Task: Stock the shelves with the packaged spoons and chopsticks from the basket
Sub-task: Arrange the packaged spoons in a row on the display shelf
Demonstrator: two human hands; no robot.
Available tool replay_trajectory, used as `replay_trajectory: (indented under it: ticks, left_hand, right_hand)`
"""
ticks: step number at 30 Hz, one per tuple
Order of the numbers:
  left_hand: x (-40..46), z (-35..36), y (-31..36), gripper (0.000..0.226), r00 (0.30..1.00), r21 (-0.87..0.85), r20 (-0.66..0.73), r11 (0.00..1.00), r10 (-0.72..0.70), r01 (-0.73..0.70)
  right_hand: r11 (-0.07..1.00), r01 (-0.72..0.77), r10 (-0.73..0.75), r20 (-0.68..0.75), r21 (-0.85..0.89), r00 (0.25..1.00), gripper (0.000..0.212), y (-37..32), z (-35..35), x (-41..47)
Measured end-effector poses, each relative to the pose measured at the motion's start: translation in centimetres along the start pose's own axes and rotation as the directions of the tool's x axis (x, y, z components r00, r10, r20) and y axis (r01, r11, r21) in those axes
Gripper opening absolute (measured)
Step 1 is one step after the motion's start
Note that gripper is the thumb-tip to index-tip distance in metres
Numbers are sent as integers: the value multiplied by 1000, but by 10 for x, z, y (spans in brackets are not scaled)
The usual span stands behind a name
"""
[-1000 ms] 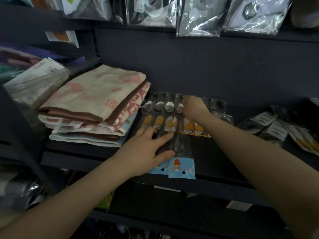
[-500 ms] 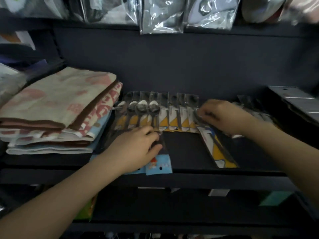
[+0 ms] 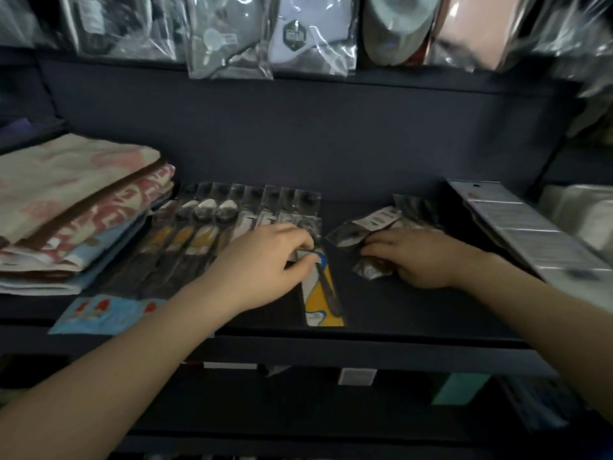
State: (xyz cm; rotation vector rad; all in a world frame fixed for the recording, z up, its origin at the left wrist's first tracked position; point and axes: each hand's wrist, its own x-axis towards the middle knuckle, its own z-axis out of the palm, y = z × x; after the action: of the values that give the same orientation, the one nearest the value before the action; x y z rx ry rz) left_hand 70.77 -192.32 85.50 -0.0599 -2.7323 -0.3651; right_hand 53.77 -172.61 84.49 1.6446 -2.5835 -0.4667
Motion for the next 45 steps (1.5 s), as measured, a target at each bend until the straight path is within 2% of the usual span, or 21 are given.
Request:
replay_trajectory:
  ticks: [3,5,7,10,12,15,18,20,21,22,24,26,27,28,31,35,37,40,42,44,45]
  left_hand:
    - [8,10,12,21,998,-64,-56,998,-21,17]
    - [13,15,17,20,994,-111,-93,993,-52,42]
    - [18,19,23,19,988,-153,-127,986,-89,70]
    - [28,27,36,27,981,-243,-131,964,-143,108]
    - [35,32,45,37,978,-297,-135,948,-161,115]
    - [39,36,54,50,971,-325,-151,937,-186,129]
    - [35,34,60,36,959,-432,-186,894,-215,117]
    - [28,29,60,20,937,-523,-220,844,-271,121]
    - [25,27,58,18,922,-546,-230,826,-313,144]
    - [20,25,54,19,906,-554,-234,814,-354,175]
    - [11,20,43,19,886,-543,-217,805,-410,239]
    - [3,17,30,17,864,-516,-181,793,-470,323]
    - [-2,16,23,14,847,-500,-163,782,-506,371]
    - [-6,14,15,11,826,-486,-144,766,-545,421]
    - [-15,7,-10,13,780,-423,-82,730,-620,536]
    - [-20,3,-34,22,769,-233,-20,751,-639,618]
    - [-19,4,-37,30,761,-136,3,754,-649,643]
    - [-16,4,-36,40,788,11,18,788,-615,615]
    - [-16,5,-38,41,823,104,13,819,-568,564]
    - [-18,4,-38,37,852,175,-3,838,-524,516]
    - [-18,3,-38,35,861,167,-19,847,-508,504]
  right_hand:
    - [989,79,-92,-100,-124,991,50,2,5,3]
    - [986,146,-162,-291,-76,943,45,8,4,4]
    - [979,195,-138,-515,59,846,36,16,1,2]
    - [892,258,86,-701,371,708,31,23,-18,-4]
    - [765,301,276,-712,569,646,24,21,-35,-6]
    - [426,436,437,-602,793,668,14,15,-56,-2]
    - [101,550,431,-534,829,727,11,3,-66,8]
    - [-6,501,368,-464,865,806,11,-5,-67,17]
    - [14,447,303,-430,895,851,14,-7,-65,22]
    - [96,390,211,-402,916,891,20,-7,-62,25]
    - [420,265,2,-293,868,956,35,-1,-50,35]
    - [770,113,-118,-34,628,992,56,6,-33,47]
    - [874,65,-112,69,482,991,63,7,-25,54]
    - [931,48,-88,97,361,991,66,6,-19,59]
    - [981,60,-51,-53,187,997,55,2,-7,76]
    - [996,83,-73,-267,25,961,40,-1,-15,83]
    - [990,113,-62,-478,80,876,43,-4,-26,83]
    - [949,261,-43,-744,179,666,42,-16,-49,83]
    - [901,363,-9,-827,237,562,35,-28,-65,82]
    - [812,459,99,-860,361,500,29,-40,-83,77]
    - [758,484,177,-852,437,493,27,-45,-91,76]
